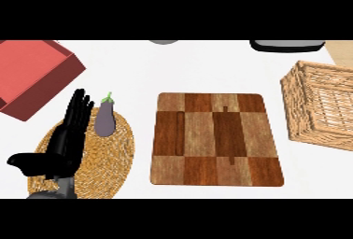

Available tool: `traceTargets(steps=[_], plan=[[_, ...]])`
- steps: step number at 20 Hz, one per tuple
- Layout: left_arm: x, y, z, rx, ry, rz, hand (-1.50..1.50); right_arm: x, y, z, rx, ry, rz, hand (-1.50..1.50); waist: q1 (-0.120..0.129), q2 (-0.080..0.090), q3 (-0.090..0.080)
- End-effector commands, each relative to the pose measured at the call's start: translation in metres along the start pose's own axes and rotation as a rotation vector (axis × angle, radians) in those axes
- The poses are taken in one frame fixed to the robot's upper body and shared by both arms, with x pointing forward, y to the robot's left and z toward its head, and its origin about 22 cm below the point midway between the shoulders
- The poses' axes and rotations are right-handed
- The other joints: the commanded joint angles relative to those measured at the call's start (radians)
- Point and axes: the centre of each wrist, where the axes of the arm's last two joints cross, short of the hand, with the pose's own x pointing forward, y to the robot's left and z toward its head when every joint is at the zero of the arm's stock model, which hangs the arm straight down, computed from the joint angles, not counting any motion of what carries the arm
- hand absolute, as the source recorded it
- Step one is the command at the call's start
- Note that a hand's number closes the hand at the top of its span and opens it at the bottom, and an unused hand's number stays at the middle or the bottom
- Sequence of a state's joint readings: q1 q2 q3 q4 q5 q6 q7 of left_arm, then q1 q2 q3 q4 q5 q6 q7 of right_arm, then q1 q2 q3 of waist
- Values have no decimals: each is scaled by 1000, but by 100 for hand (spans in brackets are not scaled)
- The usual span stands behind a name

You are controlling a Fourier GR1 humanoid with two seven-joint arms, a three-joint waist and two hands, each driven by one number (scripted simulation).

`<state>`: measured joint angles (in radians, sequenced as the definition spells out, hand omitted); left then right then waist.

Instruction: Pick the tomato from the cutting board and place it in the basket

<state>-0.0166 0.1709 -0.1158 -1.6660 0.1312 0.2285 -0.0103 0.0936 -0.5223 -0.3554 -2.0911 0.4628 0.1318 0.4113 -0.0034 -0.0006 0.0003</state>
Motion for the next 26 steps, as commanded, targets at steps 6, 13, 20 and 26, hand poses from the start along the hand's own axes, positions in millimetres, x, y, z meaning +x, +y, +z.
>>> traceTargets(steps=[6,13,20,26], plan=[[-7,-5,7,4,-14,1,0,-41,15,-21,55,-6,74,150,4,0,0],[0,-7,-20,12,-4,14,0,-86,48,-42,73,25,60,150,4,1,0],[2,-11,4,-1,-4,-6,0,-101,49,-60,68,48,18,150,6,0,0],[6,6,-2,-8,14,4,0,-130,54,-50,10,163,-18,150,7,0,0]])
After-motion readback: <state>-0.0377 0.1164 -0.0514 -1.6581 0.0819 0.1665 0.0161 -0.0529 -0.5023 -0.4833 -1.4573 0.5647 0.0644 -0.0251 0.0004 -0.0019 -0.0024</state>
